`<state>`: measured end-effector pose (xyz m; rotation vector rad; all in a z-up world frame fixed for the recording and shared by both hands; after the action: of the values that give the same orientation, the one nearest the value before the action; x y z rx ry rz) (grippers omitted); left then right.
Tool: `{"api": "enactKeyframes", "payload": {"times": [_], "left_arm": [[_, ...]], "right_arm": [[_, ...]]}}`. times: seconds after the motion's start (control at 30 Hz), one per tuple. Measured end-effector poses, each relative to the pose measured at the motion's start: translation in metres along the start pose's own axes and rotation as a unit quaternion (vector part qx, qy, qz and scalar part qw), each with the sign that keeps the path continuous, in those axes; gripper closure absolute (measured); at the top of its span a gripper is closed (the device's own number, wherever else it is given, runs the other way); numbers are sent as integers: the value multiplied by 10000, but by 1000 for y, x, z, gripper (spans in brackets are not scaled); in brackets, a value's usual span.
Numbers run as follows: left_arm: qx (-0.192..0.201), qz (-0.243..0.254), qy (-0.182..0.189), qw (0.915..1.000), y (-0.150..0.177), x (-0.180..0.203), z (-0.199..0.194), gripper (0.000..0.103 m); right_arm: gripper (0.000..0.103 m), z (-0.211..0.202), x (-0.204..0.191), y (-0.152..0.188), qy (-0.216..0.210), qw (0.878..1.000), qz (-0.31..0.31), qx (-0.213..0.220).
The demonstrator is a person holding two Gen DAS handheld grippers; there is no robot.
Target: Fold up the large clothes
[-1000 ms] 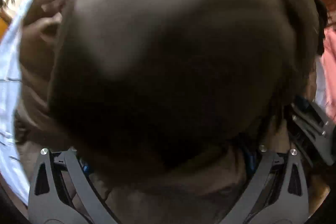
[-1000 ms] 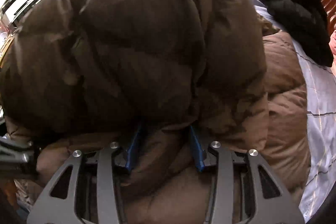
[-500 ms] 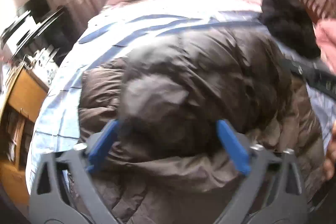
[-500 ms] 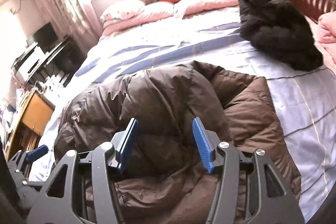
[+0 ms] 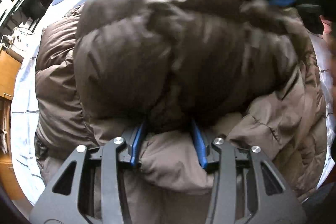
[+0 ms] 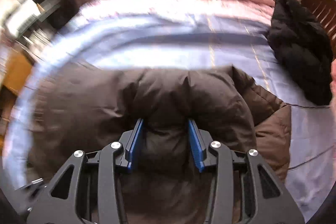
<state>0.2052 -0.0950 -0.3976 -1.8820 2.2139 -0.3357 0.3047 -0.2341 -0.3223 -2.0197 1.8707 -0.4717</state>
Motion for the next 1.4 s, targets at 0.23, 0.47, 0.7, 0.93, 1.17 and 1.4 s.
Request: {"api": "enactKeyframes", "payload": {"times": [0.23,0.47,0.7,0.93,1.17,1.4], "left_arm": [[-99,-96,185,9997,-6,-11,6,60],[-242,-436,412,9979,-6,-42,14,59],[-268,-575,579,9963,9,-61,22,58],[-387,-702,735,9941,5,-80,32,58],[-385,-683,641,9949,3,-80,32,58],[-329,-592,459,9966,4,-50,28,58]], "right_arm": [[59,58,13,14,46,9972,138,-739],[62,-57,-51,-40,-1207,9926,-161,44],[64,29,-134,-15,-808,9765,-1689,-1068],[64,11,-130,-16,-778,9794,-1638,-886],[64,-62,-6,26,-549,9958,-359,-640],[62,-33,36,139,-467,9913,-111,-1225]]}}
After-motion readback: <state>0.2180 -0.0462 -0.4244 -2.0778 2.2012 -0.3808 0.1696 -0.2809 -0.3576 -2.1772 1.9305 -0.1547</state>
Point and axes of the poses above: each gripper's, at about its wrist camera, not at the fingertips, and z roughly the way its jaws point, x to its right, y to its underside, the point moved 9 cm from there along z, roughly the way its jaws point, and after that the axes turned 1 degree about y, right-handed, at the moved point
